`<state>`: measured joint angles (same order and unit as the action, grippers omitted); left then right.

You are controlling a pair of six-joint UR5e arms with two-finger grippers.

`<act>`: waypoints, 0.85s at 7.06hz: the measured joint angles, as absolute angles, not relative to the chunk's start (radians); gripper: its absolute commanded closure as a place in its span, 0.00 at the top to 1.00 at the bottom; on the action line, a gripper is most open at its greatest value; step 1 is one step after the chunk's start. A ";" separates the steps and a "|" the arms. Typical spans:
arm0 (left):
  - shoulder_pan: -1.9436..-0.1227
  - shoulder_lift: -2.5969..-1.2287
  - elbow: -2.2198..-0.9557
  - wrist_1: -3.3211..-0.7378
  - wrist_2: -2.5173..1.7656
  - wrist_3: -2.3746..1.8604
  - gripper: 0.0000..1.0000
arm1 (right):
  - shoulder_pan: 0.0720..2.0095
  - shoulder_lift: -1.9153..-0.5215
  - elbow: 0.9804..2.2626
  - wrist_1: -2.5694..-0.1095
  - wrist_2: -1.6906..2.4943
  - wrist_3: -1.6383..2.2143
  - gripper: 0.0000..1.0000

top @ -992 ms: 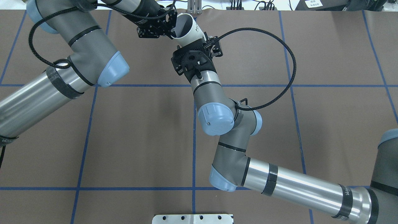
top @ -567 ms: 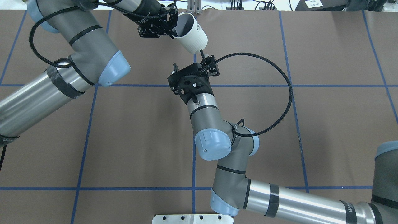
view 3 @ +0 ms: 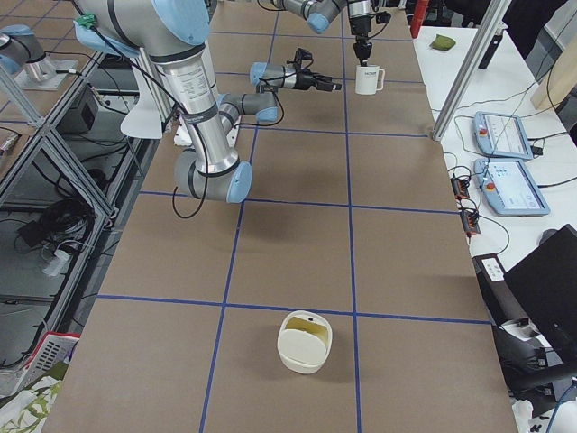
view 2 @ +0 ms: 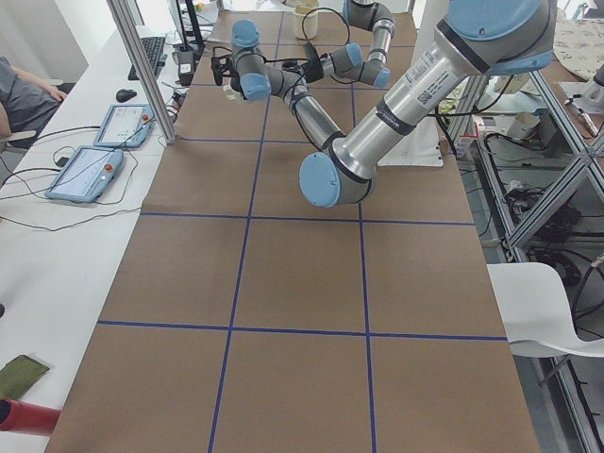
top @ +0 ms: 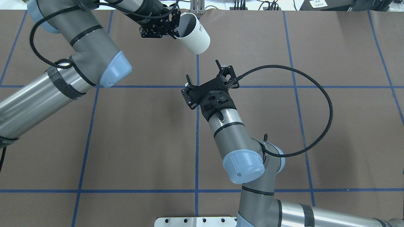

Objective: Left arm hands cup to right arm to dump lemon

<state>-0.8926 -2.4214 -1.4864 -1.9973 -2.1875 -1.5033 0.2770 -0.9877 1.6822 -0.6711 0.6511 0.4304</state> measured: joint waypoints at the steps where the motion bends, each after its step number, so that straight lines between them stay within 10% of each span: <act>1: -0.893 -2.421 -1.486 -1.997 -2.187 -1.503 0.00 | 0.270 -1.018 1.733 -0.671 0.651 0.438 0.98; 6: -0.895 -2.415 -1.487 -1.996 -2.186 -1.499 0.00 | 0.391 -1.124 1.790 -0.772 0.836 0.684 0.98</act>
